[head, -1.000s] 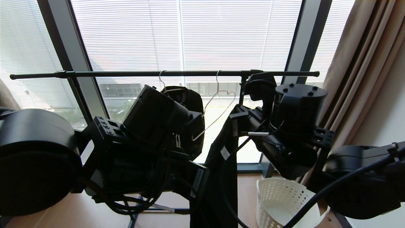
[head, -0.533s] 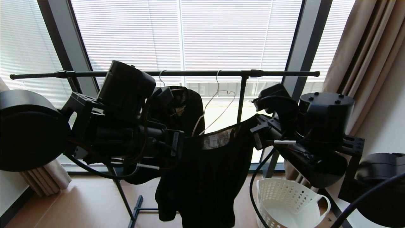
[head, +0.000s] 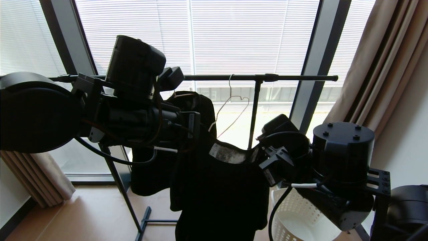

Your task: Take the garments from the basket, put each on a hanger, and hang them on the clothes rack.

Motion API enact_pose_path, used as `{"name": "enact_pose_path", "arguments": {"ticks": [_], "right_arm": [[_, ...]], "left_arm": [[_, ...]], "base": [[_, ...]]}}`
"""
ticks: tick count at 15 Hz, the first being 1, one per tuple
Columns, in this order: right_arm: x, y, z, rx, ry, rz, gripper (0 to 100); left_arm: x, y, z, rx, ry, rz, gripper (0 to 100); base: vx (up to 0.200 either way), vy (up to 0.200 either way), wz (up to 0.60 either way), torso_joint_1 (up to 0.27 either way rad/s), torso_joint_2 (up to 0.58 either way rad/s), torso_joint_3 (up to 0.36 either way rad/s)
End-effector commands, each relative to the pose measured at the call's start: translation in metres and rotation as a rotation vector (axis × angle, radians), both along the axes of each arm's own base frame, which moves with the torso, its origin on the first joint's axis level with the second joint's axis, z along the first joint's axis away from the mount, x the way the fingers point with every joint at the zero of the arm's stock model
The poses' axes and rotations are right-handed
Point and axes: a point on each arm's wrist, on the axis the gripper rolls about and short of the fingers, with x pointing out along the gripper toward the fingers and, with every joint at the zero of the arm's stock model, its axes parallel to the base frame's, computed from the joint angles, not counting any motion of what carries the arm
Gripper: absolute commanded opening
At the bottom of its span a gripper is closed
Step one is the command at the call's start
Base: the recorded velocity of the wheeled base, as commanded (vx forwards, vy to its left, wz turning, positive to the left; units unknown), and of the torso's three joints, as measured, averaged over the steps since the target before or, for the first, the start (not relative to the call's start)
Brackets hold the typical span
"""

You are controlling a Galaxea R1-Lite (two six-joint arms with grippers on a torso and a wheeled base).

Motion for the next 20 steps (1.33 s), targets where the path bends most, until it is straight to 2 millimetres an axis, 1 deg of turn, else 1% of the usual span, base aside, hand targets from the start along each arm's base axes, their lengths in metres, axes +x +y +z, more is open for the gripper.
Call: {"name": "enact_pose_path", "arguments": {"ticks": [1,2,3,6,9,13,15,17,19,20], "right_arm": [[-0.001,-0.001,-0.001,-0.001,0.002,0.004,0],[-0.001,-0.001,-0.002,-0.003,0.005,0.007,0],[-0.001,0.000,-0.002,-0.005,0.006,0.008,100],[-0.003,-0.001,-0.007,-0.012,0.026,0.038,100],[-0.010,-0.005,-0.015,-0.031,0.064,0.158,100],[-0.014,-0.007,-0.024,-0.053,0.101,0.237,100],[-0.017,-0.009,-0.027,-0.042,0.120,0.313,100],[-0.021,-0.011,-0.028,-0.025,0.103,0.382,100],[-0.023,-0.012,-0.030,0.002,0.057,0.445,100],[-0.023,-0.011,-0.028,0.033,0.028,0.480,100]], "left_arm": [[0.001,-0.001,0.002,-0.002,-0.006,-0.004,0],[0.001,-0.002,0.004,-0.007,-0.013,-0.004,0],[0.001,-0.002,0.007,-0.013,-0.021,-0.004,0],[0.001,-0.003,0.015,-0.030,-0.045,-0.007,0],[0.000,-0.006,0.025,-0.049,-0.071,-0.015,0],[0.000,-0.007,0.032,-0.063,-0.091,-0.018,0],[0.000,-0.007,0.033,-0.067,-0.096,-0.018,0],[0.000,-0.007,0.033,-0.067,-0.096,-0.017,0],[0.001,-0.008,0.032,-0.065,-0.094,-0.017,0],[0.000,-0.008,0.032,-0.063,-0.093,-0.017,0]], "base": [[0.000,0.000,0.00,0.000,0.00,0.000],[0.000,0.000,0.00,0.000,0.00,0.000],[0.000,0.000,0.00,0.000,0.00,0.000],[0.000,0.000,0.00,0.000,0.00,0.000],[0.000,0.000,0.00,0.000,0.00,0.000],[0.000,0.000,0.00,0.000,0.00,0.000],[0.000,0.000,0.00,0.000,0.00,0.000],[0.000,0.000,0.00,0.000,0.00,0.000],[0.000,0.000,0.00,0.000,0.00,0.000],[0.000,0.000,0.00,0.000,0.00,0.000]]}}
